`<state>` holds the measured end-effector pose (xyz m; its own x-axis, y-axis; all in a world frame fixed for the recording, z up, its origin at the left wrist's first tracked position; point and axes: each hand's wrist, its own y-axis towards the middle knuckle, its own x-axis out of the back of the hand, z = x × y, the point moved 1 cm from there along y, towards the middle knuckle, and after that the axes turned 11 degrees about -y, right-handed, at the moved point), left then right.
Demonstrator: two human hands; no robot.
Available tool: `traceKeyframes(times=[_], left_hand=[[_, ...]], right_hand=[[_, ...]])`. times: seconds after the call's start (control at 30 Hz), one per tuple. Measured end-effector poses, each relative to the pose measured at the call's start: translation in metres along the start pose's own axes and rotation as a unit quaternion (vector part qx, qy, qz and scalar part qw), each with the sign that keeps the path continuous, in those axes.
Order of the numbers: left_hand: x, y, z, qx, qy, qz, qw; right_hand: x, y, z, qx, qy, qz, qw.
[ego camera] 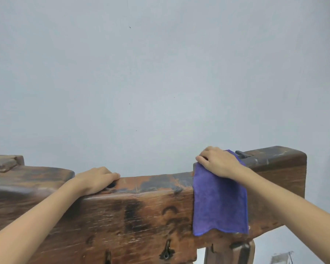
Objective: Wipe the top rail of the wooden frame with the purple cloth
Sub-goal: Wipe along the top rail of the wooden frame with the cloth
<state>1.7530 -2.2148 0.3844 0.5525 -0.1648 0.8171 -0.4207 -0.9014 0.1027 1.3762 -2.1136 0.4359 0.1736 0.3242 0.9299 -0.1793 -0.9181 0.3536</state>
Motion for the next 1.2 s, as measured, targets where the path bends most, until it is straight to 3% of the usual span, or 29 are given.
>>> traceKeyframes(times=[0.13,0.2,0.3,0.37,0.43,0.47,0.6,0.67,0.73,0.87,0.93,1.0,1.2], left_hand=[[-0.002,0.000,0.000,0.013,0.027,0.008,1.000],[-0.004,0.002,0.000,0.023,0.070,0.003,0.997],[-0.012,0.012,-0.013,0.064,0.127,-0.003,0.990],[-0.019,0.020,-0.026,0.076,0.149,-0.003,0.986],[-0.024,0.021,-0.030,0.083,0.128,0.013,0.988],[-0.023,0.021,-0.030,0.083,0.114,0.014,0.990],[-0.017,0.017,-0.023,0.077,0.081,0.015,0.994],[-0.022,0.019,-0.027,0.076,0.106,0.006,0.991],[-0.026,0.023,-0.031,0.070,0.131,-0.002,0.989],[-0.022,0.020,-0.030,0.084,0.109,-0.002,0.990],[-0.019,0.016,-0.028,0.083,0.091,0.000,0.992],[-0.017,0.014,-0.025,0.071,0.070,0.008,0.995],[-0.013,0.010,-0.027,0.038,0.033,0.006,0.999]], right_hand=[[-0.021,-0.062,0.010,0.059,-0.056,-0.065,0.995],[-0.023,-0.069,0.014,0.109,-0.059,-0.058,0.991],[-0.016,-0.036,0.018,0.140,-0.050,0.002,0.989],[-0.010,-0.002,0.024,0.144,-0.040,0.093,0.984],[-0.009,0.025,0.020,0.094,0.029,0.171,0.980],[-0.008,0.033,0.014,0.052,0.042,0.173,0.983],[-0.005,0.013,-0.015,-0.042,-0.049,0.078,0.995],[-0.017,-0.008,-0.015,-0.029,-0.075,0.007,0.997],[-0.029,-0.015,-0.006,0.005,-0.092,-0.005,0.996],[-0.020,0.026,0.021,0.104,-0.030,0.184,0.977],[-0.018,0.052,0.022,0.066,-0.010,0.229,0.971],[-0.020,0.068,0.011,-0.002,-0.035,0.227,0.973],[-0.013,0.047,-0.017,-0.165,-0.110,0.092,0.976]])
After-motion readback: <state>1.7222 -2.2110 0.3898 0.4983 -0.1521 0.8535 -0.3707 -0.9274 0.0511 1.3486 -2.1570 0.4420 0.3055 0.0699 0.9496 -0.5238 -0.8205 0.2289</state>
